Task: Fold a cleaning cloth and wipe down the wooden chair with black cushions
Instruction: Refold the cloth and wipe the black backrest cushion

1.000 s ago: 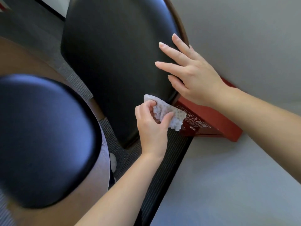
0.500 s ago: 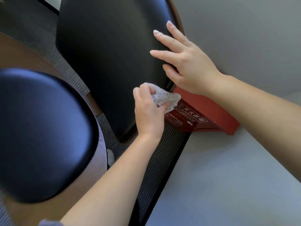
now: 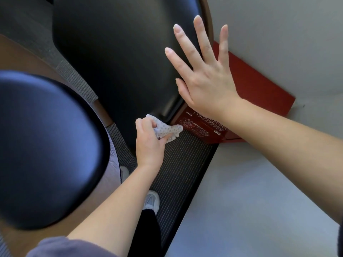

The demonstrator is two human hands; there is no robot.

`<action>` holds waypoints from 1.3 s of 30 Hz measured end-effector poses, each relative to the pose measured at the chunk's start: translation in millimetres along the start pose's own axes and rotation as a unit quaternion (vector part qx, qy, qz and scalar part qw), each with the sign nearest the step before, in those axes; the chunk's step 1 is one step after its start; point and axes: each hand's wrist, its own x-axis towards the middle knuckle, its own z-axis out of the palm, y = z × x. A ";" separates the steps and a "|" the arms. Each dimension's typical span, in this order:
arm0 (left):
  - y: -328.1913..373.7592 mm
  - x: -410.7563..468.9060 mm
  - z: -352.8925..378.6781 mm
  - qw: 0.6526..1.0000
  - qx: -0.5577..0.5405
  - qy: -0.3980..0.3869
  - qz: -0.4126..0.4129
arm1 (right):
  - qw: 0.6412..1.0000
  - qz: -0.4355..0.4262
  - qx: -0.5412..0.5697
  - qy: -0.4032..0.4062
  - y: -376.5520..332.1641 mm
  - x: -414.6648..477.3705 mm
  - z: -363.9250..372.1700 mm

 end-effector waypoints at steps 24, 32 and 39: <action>-9.6 68.2 -27.5 0.991 -0.096 0.049 0.084 | 0.976 -0.060 -0.147 -0.148 -53.0 75.1 4.6; -26.6 112.4 -30.4 0.992 -0.102 0.002 0.068 | 0.947 -0.139 -0.201 -0.208 -60.1 133.9 31.1; -50.1 179.0 -36.1 0.997 -0.071 0.009 0.031 | 0.930 -0.178 -0.260 -0.191 -58.2 190.1 52.2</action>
